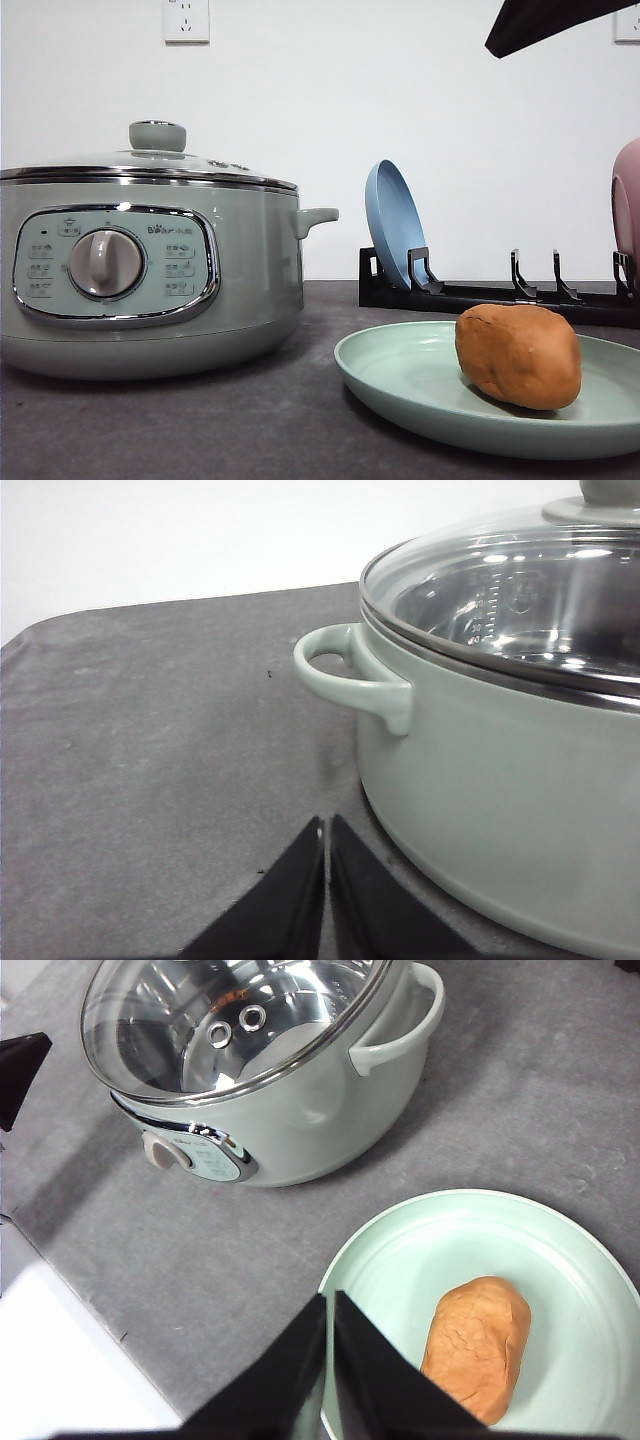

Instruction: Transfer potato from steamer to green plate

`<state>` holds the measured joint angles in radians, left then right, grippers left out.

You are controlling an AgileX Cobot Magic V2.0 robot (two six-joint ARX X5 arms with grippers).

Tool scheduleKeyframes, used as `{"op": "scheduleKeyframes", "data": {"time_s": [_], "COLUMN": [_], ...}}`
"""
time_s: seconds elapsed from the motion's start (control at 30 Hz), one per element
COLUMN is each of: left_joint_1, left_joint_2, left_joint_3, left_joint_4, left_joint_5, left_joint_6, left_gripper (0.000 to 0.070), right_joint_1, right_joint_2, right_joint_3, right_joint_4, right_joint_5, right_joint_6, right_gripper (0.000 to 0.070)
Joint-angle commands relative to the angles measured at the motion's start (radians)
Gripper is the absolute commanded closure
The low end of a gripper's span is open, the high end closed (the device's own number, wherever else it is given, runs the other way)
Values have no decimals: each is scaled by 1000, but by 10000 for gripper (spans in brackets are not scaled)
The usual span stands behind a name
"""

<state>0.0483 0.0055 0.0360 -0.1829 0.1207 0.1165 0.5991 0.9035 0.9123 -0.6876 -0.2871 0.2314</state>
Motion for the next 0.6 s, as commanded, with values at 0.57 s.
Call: {"op": "scheduleKeyframes", "data": {"time_s": [0.57], "left_joint_1": [1], "left_joint_2": [-3], "left_joint_3": [-21], "left_joint_4": [-8], "left_joint_5": [-2], "left_joint_6": [-5], "left_gripper": [700], "right_joint_1": [-164], "right_joint_2": [-89], "right_joint_3": [-37], "right_joint_4": [225], "right_joint_5": [74], "right_joint_6": [-135], "right_gripper": [700]}}
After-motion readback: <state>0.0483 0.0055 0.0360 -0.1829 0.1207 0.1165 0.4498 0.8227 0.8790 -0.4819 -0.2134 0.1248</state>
